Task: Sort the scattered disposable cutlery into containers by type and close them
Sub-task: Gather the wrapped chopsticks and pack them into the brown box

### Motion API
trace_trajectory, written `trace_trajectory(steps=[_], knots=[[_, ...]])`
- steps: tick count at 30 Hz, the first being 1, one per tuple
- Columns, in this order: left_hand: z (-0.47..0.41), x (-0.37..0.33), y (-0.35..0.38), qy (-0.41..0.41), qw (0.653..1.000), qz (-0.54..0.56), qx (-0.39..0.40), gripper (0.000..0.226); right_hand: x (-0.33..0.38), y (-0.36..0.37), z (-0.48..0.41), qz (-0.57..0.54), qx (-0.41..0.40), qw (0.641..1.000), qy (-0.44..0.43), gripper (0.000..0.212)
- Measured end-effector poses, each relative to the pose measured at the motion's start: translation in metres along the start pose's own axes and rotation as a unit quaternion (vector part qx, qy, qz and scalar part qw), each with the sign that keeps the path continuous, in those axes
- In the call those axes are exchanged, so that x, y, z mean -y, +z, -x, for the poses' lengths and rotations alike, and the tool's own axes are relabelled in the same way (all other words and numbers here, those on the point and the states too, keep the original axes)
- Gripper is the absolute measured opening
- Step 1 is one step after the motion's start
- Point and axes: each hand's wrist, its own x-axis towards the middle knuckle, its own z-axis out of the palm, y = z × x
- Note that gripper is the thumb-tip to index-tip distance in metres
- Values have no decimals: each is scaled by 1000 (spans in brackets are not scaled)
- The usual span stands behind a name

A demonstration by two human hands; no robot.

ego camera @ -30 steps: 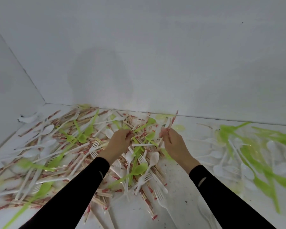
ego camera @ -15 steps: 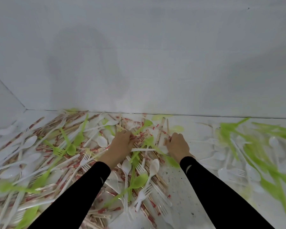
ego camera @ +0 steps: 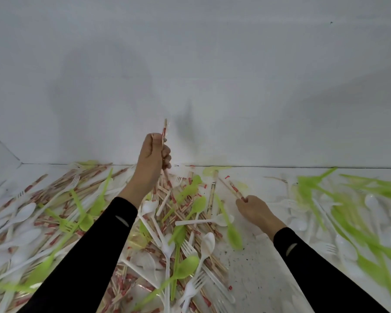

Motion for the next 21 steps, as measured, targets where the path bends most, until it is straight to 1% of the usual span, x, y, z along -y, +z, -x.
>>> trace_trajectory(steps=[1, 2, 3, 4, 5, 6, 7, 8, 10, 13, 17, 19, 21], knots=[[-6, 4, 3, -18, 1000, -17, -13, 33, 3, 3, 2, -14, -3, 1000, 2, 28], [-12, 9, 7, -42, 997, -62, -14, 39, 5, 7, 1, -27, -4, 1000, 3, 26], [-17, 15, 10, -65, 989, -135, 0, 48, 8, 11, 2, -33, -8, 999, -2, 24], [-21, 25, 12, -83, 968, -234, 33, 53, 10, 16, 1, -28, -12, 1000, -8, 23], [-24, 36, 13, -95, 933, -336, 82, 50, 12, 20, 2, -14, -15, 1000, -10, 23], [-26, 50, 12, -103, 892, -420, 136, 40, 15, 25, 0, 6, -19, 1000, -8, 23], [-27, 64, 12, -111, 855, -476, 172, 31, 18, 30, 0, 33, -27, 999, -5, 24], [-27, 75, 12, -116, 832, -510, 183, 29, 22, 35, 1, 66, -39, 997, -6, 24], [-23, 94, 15, -109, 810, -552, 165, 29, 31, 43, 3, 127, -64, 990, -24, 26], [-18, 103, 23, -71, 787, -598, 133, 30, 38, 54, 5, 148, -65, 986, -48, 32], [-22, 104, 26, -27, 737, -657, 158, 43, 35, 51, 5, 178, -41, 982, -41, 34], [-23, 102, 23, -14, 710, -682, 173, 41, 33, 44, 5, 202, -28, 979, -26, 33], [-23, 101, 19, -14, 701, -691, 174, 36, 30, 35, 5, 228, -25, 973, -4, 32]])
